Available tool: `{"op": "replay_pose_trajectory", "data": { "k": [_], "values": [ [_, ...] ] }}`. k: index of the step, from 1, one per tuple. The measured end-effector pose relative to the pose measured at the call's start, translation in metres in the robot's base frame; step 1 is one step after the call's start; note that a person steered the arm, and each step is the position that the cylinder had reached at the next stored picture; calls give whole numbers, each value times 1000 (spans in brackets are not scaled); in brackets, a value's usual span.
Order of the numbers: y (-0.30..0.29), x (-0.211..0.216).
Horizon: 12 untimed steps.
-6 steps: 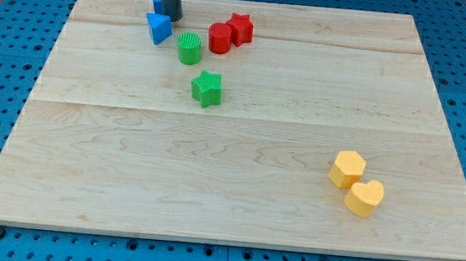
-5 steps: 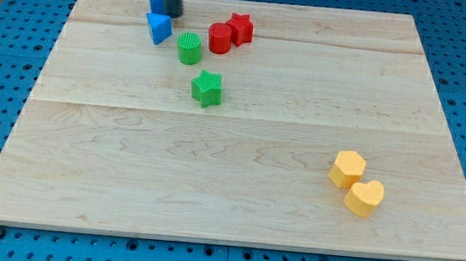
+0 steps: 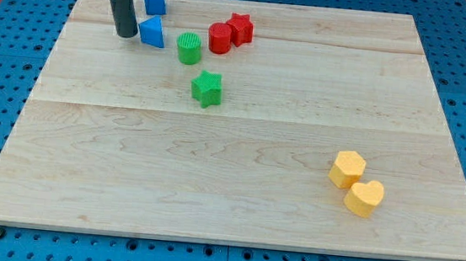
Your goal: Push the blue blocks slightly to right
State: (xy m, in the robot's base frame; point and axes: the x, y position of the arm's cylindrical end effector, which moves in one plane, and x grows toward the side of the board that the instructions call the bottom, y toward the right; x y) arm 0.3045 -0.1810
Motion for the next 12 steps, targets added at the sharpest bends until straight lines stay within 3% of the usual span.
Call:
{"op": "replay_pose_trajectory", "data": {
  "k": [6,7,8,12],
  "values": [
    [20,-26],
    [-40,-62],
    [-31,-112],
    [22,-90]
  ]
}}
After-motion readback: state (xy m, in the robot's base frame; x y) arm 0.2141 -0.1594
